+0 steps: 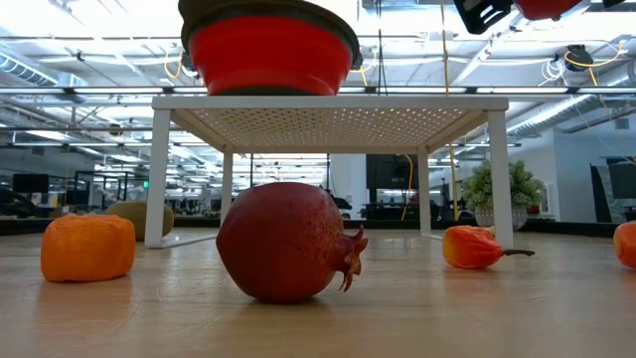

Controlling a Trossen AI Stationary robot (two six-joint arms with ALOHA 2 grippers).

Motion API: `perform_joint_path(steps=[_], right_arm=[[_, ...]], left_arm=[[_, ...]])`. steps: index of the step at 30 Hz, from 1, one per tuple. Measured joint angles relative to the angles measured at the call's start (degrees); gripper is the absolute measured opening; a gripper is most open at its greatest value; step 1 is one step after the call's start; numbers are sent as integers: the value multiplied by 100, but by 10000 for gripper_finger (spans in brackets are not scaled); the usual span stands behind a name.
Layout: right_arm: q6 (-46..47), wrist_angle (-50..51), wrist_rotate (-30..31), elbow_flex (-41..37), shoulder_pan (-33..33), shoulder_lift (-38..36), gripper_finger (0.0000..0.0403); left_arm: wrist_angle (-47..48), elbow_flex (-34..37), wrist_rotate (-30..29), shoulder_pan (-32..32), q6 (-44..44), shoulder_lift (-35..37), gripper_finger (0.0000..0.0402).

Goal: Pick & Place Fruit
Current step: Put the mango into the strainer bowl on the shelf

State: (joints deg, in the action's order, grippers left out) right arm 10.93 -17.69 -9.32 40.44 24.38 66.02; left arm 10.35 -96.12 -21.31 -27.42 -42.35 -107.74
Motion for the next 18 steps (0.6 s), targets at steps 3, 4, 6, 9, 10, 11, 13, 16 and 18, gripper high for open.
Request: perform_joint_path(steps=[3,4,6,9,10,11,13,16,18], right_arm=[[-2,0,2,-1,2,0,222],[-2,0,0,0,2,0,223],[-3,-2,0,-1,2,0,223],[-3,-4,0,-1,2,-2,220],[-3,-4,0,1,2,-2,220],[-3,-4,1,1,2,0,219],[-3,-7,0,-1,2,0,220],[-5,-39,0,-1,2,0,223],[-8,-5,1,-1,2,-3,223]], left_arm=[[13,0,130,25,67,0,43],[13,0,135,36,78,0,52],[-4,0,135,42,81,0,75],[-138,0,163,54,66,0,114],[-159,0,178,68,65,0,128],[-178,0,180,80,73,0,142],[-221,0,190,113,146,-37,170],[-545,0,219,166,228,-210,207],[-698,0,197,167,62,-371,228]])
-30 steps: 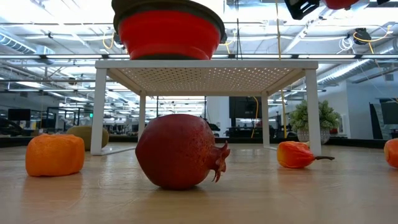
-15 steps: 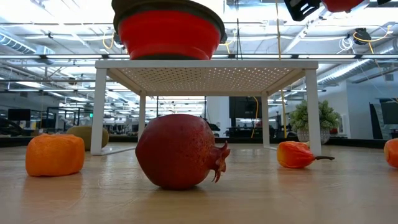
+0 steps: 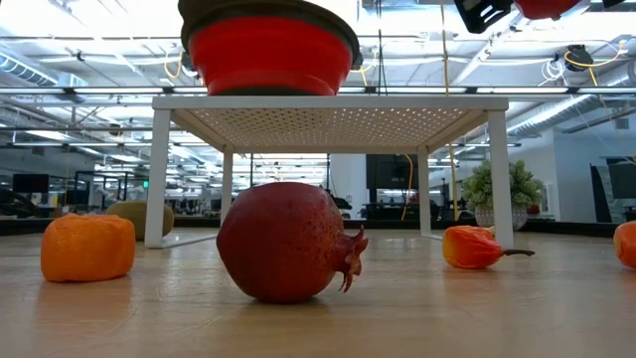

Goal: Pick & Place Fruit
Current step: Put the mango into the strainer bowl on the shelf

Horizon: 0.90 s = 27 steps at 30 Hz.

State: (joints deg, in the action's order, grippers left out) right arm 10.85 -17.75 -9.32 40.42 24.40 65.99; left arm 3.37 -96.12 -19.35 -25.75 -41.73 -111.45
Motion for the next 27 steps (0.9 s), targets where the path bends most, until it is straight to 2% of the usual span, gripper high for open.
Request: perform_joint_path(steps=[5,8,15,22,27], right_arm=[[4,47,2,0,0,3,220],[4,42,0,0,-3,0,223],[4,3,2,0,-7,0,219],[46,-19,2,0,-9,0,223],[44,-60,2,0,-9,0,219]], left_arm=[[-25,7,-723,-51,-176,-178,272],[-51,7,-728,-51,-78,-178,289],[-222,4,-340,16,-107,-176,298],[-188,4,-24,180,290,-176,298],[-178,4,226,262,396,-176,278]])
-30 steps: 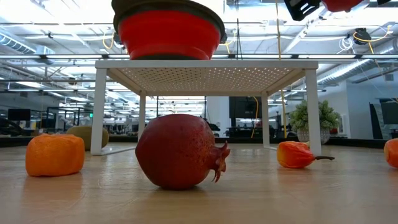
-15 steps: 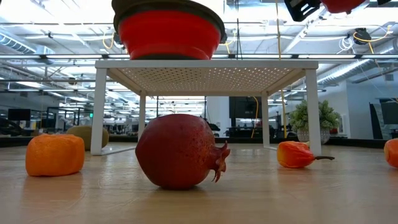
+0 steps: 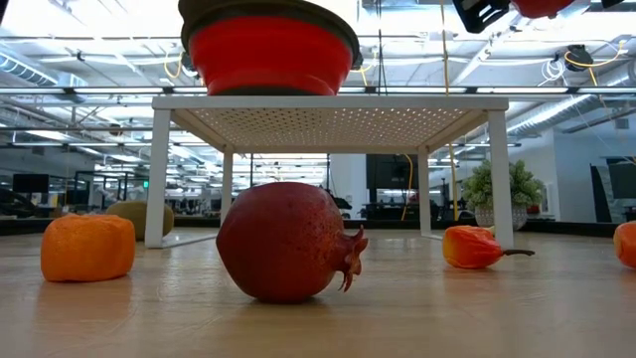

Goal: Pick & Place Fruit
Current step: Put the mango into the strainer bowl on the shelf

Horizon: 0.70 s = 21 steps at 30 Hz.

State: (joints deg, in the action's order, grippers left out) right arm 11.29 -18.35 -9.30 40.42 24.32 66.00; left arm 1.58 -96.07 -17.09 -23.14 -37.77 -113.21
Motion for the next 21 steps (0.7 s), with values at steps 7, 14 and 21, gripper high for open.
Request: perform_joint_path(steps=[7,14,21], right_arm=[[2,5,0,0,-2,0,222],[-15,34,4,0,-2,2,234],[-2,73,55,0,-7,2,262]], left_arm=[[60,0,168,37,59,0,206],[162,-4,163,36,43,2,174],[244,-4,-131,-36,-76,2,184]])
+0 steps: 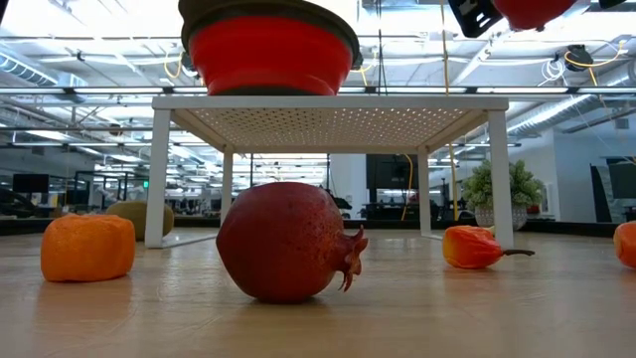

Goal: Pick & Place Fruit
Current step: Put the mango into the strainer bowl on the shelf

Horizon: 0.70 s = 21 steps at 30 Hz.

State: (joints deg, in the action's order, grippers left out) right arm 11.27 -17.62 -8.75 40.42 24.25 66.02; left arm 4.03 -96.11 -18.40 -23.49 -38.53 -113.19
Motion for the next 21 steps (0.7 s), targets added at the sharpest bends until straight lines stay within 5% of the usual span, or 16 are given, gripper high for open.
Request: perform_joint_path(steps=[21], right_arm=[[111,27,4,2,2,0,267]], left_arm=[[230,1,-903,-453,153,1,180]])
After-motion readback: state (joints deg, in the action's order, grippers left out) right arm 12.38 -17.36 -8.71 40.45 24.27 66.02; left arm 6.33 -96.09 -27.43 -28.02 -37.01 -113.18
